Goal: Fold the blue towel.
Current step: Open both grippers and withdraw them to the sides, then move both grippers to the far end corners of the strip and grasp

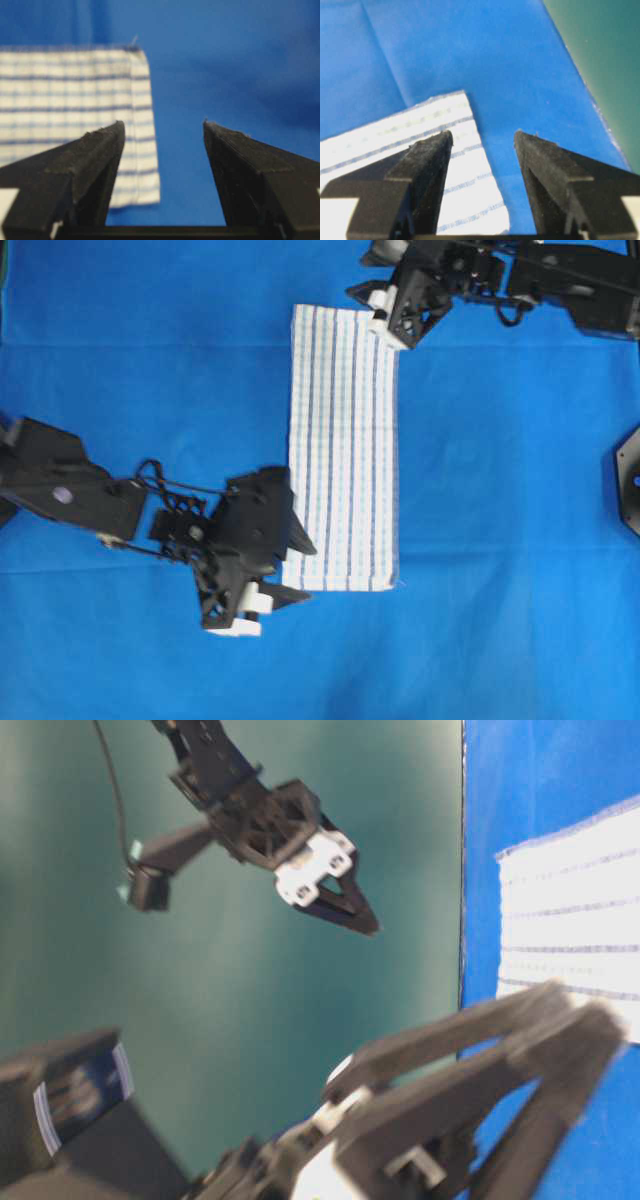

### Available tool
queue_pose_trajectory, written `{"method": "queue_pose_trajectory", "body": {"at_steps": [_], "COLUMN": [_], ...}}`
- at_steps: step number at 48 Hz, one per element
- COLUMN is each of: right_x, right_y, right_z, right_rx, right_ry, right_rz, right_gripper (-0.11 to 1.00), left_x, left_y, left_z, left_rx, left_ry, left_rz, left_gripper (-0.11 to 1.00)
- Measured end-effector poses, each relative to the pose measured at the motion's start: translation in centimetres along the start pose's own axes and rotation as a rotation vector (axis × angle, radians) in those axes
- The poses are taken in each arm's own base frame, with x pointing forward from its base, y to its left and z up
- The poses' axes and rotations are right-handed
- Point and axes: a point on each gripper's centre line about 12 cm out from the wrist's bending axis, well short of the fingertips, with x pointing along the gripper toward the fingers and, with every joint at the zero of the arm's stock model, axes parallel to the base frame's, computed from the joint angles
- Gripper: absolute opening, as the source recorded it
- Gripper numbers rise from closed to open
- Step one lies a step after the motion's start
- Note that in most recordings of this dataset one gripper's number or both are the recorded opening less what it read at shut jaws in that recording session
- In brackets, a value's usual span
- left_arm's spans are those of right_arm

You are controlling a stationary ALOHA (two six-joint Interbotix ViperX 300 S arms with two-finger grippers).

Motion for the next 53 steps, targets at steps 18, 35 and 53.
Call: {"method": "queue_pose_trajectory", "body": {"at_steps": [18,35,53], "right_x": [-6.7,-12.4,-13.0], "right_y": [3.4,7.3,7.6], "right_z": [-2.7,-5.9,-6.8], "right_rx": [0.003,0.016,0.028], "right_ry": [-0.108,-0.206,-0.227], "right_rz": [0.104,0.266,0.292], "right_gripper": [0.58,0.58,0.58], "left_x": [-6.6,-12.2,-12.6], "left_y": [4.3,7.2,8.1], "left_z": [-0.5,-2.2,-2.6], "left_rx": [-0.023,-0.004,-0.016], "left_ry": [-0.202,-0.403,-0.425], "left_rz": [0.070,0.156,0.183], "left_gripper": [0.56,0.56,0.56]}}
